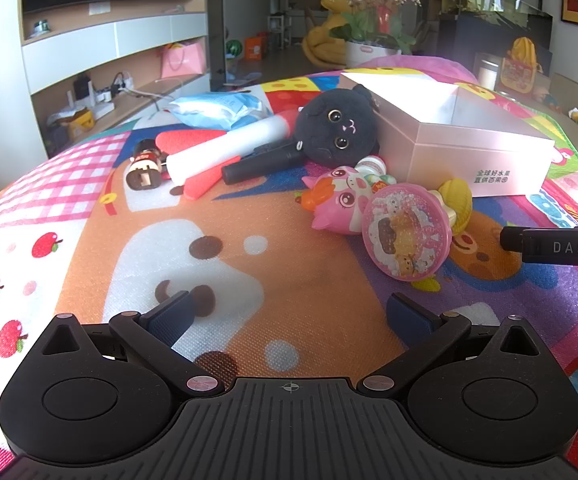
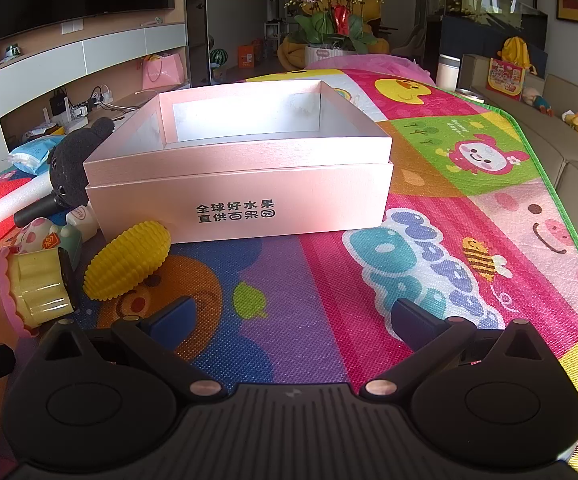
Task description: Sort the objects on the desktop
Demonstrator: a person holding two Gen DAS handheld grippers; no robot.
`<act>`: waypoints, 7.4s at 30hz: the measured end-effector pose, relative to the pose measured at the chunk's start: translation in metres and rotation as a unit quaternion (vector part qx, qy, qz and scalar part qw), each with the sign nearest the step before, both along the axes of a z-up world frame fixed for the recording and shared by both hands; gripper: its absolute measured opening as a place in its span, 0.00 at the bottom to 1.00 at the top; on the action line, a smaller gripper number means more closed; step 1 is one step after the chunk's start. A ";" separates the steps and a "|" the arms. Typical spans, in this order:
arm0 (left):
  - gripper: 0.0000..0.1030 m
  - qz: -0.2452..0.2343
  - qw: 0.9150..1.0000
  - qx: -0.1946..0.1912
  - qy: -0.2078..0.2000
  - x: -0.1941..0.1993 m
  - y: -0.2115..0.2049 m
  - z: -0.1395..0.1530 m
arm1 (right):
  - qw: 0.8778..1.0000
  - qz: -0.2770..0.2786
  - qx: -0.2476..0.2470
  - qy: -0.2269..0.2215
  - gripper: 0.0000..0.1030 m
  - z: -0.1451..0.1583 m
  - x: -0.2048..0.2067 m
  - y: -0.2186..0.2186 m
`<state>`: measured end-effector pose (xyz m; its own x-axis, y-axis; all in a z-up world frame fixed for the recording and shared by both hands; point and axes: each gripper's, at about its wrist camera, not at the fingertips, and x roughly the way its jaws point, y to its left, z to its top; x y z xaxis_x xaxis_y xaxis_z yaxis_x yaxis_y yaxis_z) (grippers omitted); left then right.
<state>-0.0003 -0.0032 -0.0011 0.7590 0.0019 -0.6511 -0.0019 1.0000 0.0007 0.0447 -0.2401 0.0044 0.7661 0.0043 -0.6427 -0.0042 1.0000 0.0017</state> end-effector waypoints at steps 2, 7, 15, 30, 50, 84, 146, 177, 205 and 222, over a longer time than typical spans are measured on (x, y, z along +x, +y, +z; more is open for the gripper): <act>1.00 0.000 1.000 0.000 0.000 0.000 0.000 0.000 | 1.000 0.000 0.000 0.000 1.00 0.000 0.000 0.000; 1.00 0.000 1.000 0.000 0.000 0.000 0.000 0.000 | 1.000 0.000 0.000 0.000 1.00 0.000 0.000 0.000; 1.00 0.000 1.000 0.000 -0.001 0.000 0.000 0.000 | 1.000 0.000 0.000 0.000 1.00 0.000 0.000 0.000; 1.00 0.000 1.000 -0.001 -0.001 0.000 0.000 0.000 | 1.000 0.000 0.000 0.000 1.00 0.000 0.000 0.000; 1.00 0.000 1.000 -0.001 -0.001 0.000 0.000 0.000 | 1.000 0.000 0.000 0.000 1.00 0.000 0.000 0.000; 1.00 -0.051 0.998 -0.041 0.007 0.018 -0.008 0.015 | 0.999 0.025 -0.001 0.036 1.00 0.004 -0.022 -0.005; 0.93 -0.281 0.956 0.072 -0.048 -0.013 -0.046 0.029 | 0.999 0.029 0.005 0.028 1.00 0.004 -0.026 -0.006; 1.00 0.082 0.991 -0.090 -0.064 -0.038 0.110 0.038 | 0.950 0.304 0.071 -0.003 0.34 0.060 -0.016 0.129; 1.00 -0.143 0.987 -0.007 -0.072 0.026 -0.067 0.012 | 0.991 0.101 0.081 -0.040 0.48 0.047 -0.025 -0.037; 0.60 -0.112 0.990 0.029 -0.078 0.010 -0.019 0.017 | 0.990 0.141 0.030 -0.010 0.48 0.030 -0.003 0.012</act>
<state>0.0099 -0.0221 0.0158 0.8364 -0.1435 -0.5290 0.2148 0.9737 0.0754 0.0414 -0.2282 0.0343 0.7415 0.2574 -0.6196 -0.2835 0.9572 0.0584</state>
